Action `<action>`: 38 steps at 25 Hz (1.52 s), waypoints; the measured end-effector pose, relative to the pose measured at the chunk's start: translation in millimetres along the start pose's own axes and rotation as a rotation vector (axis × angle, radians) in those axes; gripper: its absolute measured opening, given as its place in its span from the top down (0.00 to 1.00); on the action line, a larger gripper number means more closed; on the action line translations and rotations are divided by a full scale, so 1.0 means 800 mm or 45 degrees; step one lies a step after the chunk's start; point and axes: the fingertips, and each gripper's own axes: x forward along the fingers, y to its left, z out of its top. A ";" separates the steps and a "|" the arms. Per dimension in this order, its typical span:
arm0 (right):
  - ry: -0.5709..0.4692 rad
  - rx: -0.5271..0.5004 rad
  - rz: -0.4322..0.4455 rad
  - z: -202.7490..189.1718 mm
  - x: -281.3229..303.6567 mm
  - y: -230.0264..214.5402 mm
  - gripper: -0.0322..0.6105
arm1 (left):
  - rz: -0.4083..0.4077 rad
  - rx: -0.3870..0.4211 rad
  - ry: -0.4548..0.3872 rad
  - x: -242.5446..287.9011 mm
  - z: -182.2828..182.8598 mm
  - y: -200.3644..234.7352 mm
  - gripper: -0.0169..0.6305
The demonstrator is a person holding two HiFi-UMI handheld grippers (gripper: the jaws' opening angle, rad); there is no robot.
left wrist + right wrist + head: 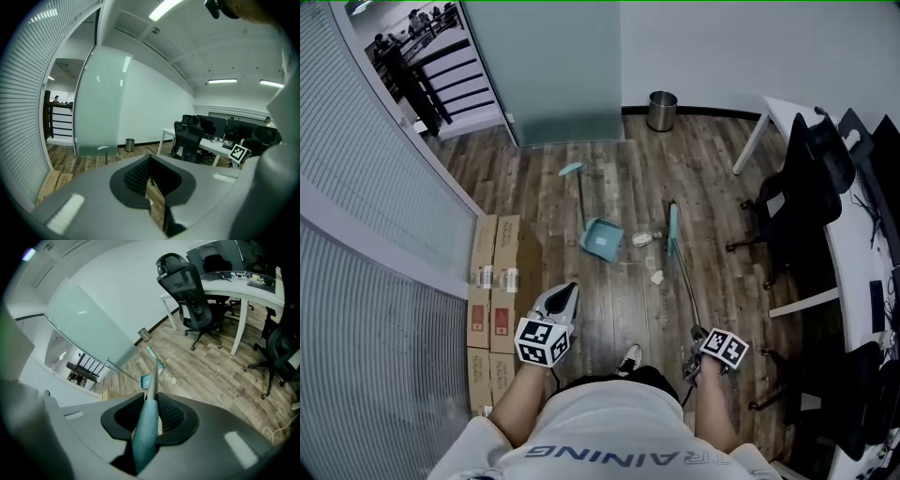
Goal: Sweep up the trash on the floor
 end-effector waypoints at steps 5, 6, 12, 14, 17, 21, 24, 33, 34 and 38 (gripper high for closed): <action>0.017 -0.013 0.020 0.048 0.033 -0.004 0.78 | 0.039 0.018 0.005 0.048 0.014 0.002 0.97; 0.021 -0.012 0.025 0.055 0.039 -0.005 0.78 | 0.045 0.020 0.013 0.056 0.015 0.003 0.97; 0.054 0.028 0.020 0.082 0.070 -0.016 0.78 | 0.052 0.020 0.041 0.109 0.028 0.006 0.97; 0.067 0.039 0.006 0.091 0.080 -0.018 0.78 | 0.045 0.025 0.042 0.128 0.035 0.008 0.97; 0.081 0.051 -0.014 0.106 0.093 -0.017 0.78 | 0.031 0.027 0.043 0.153 0.044 0.013 0.97; 0.059 0.071 -0.038 0.134 0.110 -0.003 0.78 | -0.009 0.028 0.039 0.195 0.061 0.034 0.97; 0.035 0.087 -0.057 0.156 0.127 0.019 0.78 | -0.034 0.008 0.045 0.234 0.074 0.064 0.97; 0.029 0.159 -0.174 0.207 0.199 0.102 0.78 | -0.119 -0.020 0.112 0.353 0.111 0.184 0.97; 0.026 0.167 -0.184 0.212 0.208 0.114 0.78 | -0.116 -0.032 0.124 0.365 0.113 0.203 0.97; 0.002 0.196 -0.223 0.233 0.240 0.160 0.78 | -0.124 -0.056 0.180 0.410 0.117 0.271 0.97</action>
